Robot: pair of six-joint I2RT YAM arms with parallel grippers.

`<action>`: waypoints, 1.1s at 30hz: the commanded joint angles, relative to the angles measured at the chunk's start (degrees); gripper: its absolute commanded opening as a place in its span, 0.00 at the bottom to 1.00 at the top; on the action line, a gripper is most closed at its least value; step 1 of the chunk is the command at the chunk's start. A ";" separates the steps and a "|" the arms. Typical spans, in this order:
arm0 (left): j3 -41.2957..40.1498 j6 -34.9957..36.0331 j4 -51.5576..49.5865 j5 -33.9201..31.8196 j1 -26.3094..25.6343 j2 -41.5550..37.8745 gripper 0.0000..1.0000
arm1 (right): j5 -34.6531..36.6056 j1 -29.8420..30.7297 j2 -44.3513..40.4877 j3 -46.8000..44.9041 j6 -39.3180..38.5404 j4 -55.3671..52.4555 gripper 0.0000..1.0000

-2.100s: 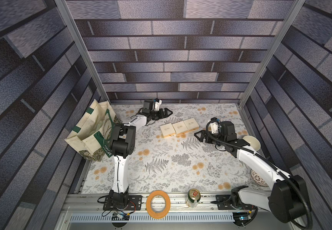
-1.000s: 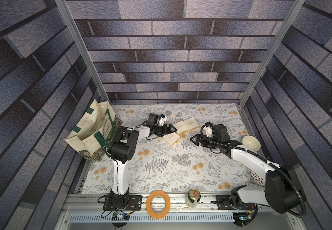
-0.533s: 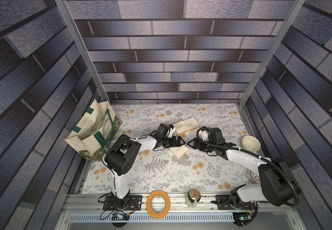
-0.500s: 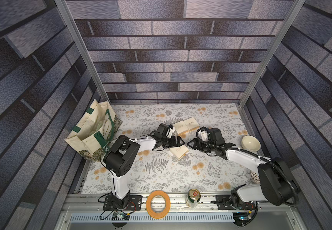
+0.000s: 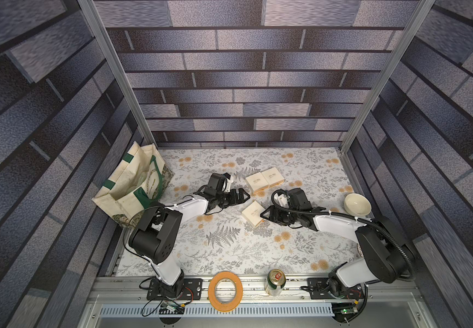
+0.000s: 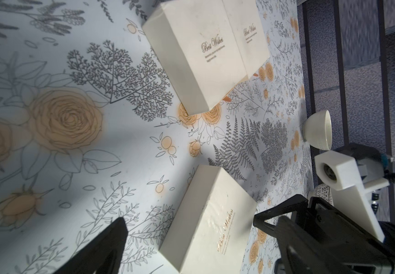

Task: Take out the earrings from the drawer-style jewelry box
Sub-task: Move the jewelry box to the center of the board, then adjust the jewelry box at the center of the board.

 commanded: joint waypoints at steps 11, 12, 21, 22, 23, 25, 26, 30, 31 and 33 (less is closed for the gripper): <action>1.35 -4.91 13.03 4.09 -1.67 8.05 1.00 | 1.20 0.19 10.18 9.33 -0.43 1.94 0.67; 1.33 -5.09 13.82 4.36 -1.84 8.48 1.00 | 0.81 0.19 10.93 10.55 -0.89 1.30 0.67; -5.19 -5.91 14.39 -1.44 -2.92 2.86 1.00 | -0.54 0.11 14.97 17.55 -2.66 -1.16 0.67; -6.13 -5.38 12.34 -3.88 -2.34 0.82 1.00 | -0.32 0.02 14.46 17.55 -3.09 -1.78 0.67; -6.54 -4.48 9.34 -6.61 -1.85 -1.38 1.00 | -0.14 0.08 13.77 17.42 -3.32 -2.33 0.68; -5.79 -1.62 2.50 -12.56 -1.44 -5.36 1.00 | 0.58 0.02 12.47 17.04 -3.73 -3.46 0.68; -4.91 0.39 -0.74 -15.00 -1.50 -7.17 1.00 | 0.87 0.00 11.63 16.67 -3.97 -3.87 0.68; -3.31 3.82 -4.54 -19.57 -1.44 -11.94 1.00 | 3.70 -0.38 7.62 14.13 -4.01 -5.33 0.68; -3.05 3.78 -4.44 -19.15 -1.35 -12.51 1.00 | 4.30 -0.51 6.37 13.27 -3.90 -5.47 0.68; -2.74 3.34 -3.83 -17.52 -1.31 -12.67 1.00 | 5.64 -0.52 4.18 11.45 -3.44 -5.72 0.67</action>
